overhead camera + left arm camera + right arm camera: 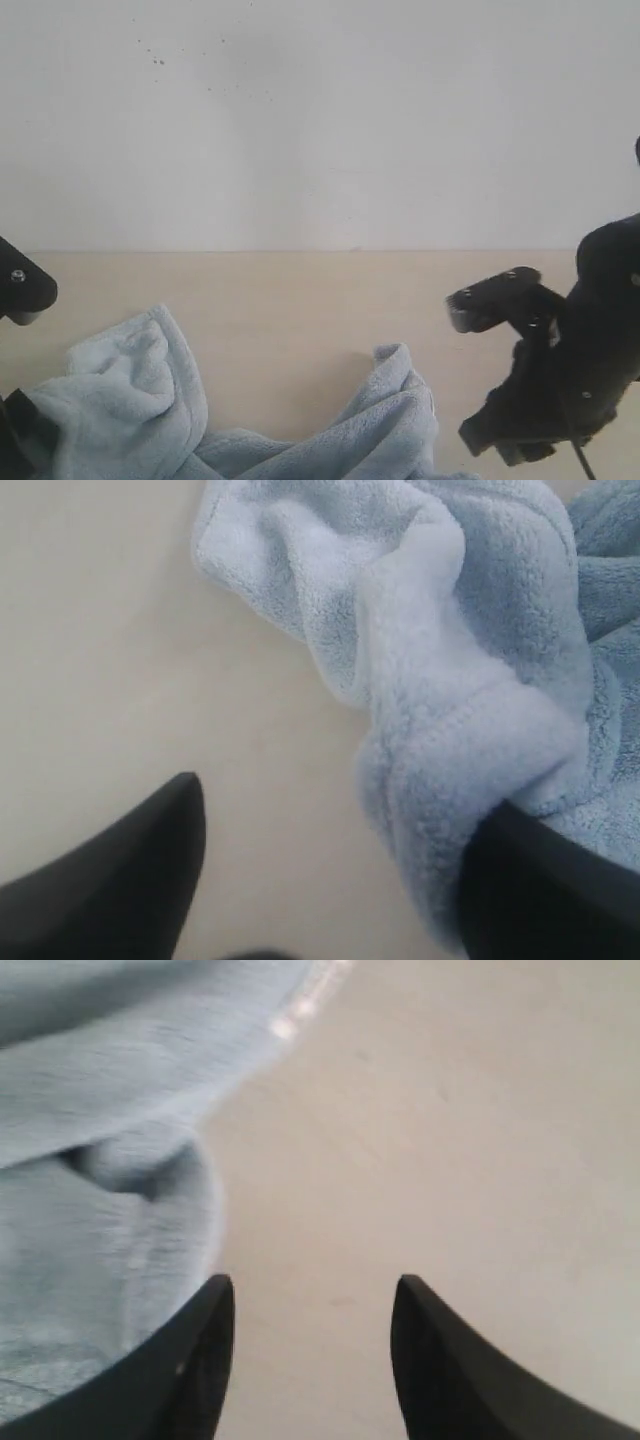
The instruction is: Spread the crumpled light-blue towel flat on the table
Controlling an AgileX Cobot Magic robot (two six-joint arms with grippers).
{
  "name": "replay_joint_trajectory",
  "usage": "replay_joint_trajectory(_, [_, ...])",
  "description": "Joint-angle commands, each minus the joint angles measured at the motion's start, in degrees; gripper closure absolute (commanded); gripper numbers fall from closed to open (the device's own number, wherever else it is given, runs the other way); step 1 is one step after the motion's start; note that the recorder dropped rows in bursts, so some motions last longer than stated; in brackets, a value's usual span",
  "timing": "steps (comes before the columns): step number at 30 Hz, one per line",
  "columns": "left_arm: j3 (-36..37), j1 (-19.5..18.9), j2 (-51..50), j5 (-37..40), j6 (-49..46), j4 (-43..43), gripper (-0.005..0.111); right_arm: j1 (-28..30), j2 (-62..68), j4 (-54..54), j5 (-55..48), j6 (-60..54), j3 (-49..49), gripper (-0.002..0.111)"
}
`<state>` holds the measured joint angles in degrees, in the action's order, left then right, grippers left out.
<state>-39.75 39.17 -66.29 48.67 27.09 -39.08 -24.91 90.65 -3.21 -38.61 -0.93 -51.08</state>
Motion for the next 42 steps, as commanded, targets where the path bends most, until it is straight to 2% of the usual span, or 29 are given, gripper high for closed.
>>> replay_joint_trajectory(1, [-0.2,-0.2,0.0,-1.5,-0.4,0.3,0.043,10.9,5.4,19.5,-10.5,-13.9,-1.7,0.061])
replay_joint_trajectory(3, [-0.2,-0.2,0.0,-2.0,-0.4,0.8,0.043,14.8,7.5,30.4,-15.6,-23.7,-1.7,0.061])
replay_joint_trajectory(6, [-0.2,-0.2,0.0,-3.2,0.8,1.0,0.043,18.1,9.7,35.9,-19.7,-31.2,-1.7,0.061])
replay_joint_trajectory(13, [1.2,-0.2,0.0,-10.4,2.6,5.9,0.043,18.2,10.6,42.5,-18.3,-41.7,-1.7,0.061])
replay_joint_trajectory(18, [2.2,-0.2,0.0,-16.3,2.6,9.0,0.043,15.3,10.6,42.6,-17.0,-50.9,-1.6,0.061])
replay_joint_trajectory(22, [2.2,-0.1,0.0,-16.5,2.4,10.1,0.043,14.4,10.6,38.4,-14.8,-51.2,-1.6,0.061])
replay_joint_trajectory(26, [2.2,-0.1,0.3,-16.5,1.8,10.1,0.043,14.4,10.8,33.6,-12.6,-45.6,-0.9,0.061])
replay_joint_trajectory(30, [2.2,-0.1,0.3,-17.3,1.8,10.1,0.043,14.4,11.1,38.1,-8.8,-49.9,3.4,0.061])
replay_joint_trajectory(34, [2.2,-0.1,0.3,-17.2,1.8,10.1,0.043,14.4,11.2,47.0,-8.0,-56.8,5.5,0.061])
replay_joint_trajectory(38, [2.2,-0.1,0.3,-17.8,1.8,10.2,0.043,13.8,11.2,47.8,-11.2,-57.4,5.7,0.061])
replay_joint_trajectory(42, [2.2,-0.1,0.3,-18.7,1.8,10.2,0.043,10.7,11.2,47.8,-9.1,-57.6,5.9,0.062])
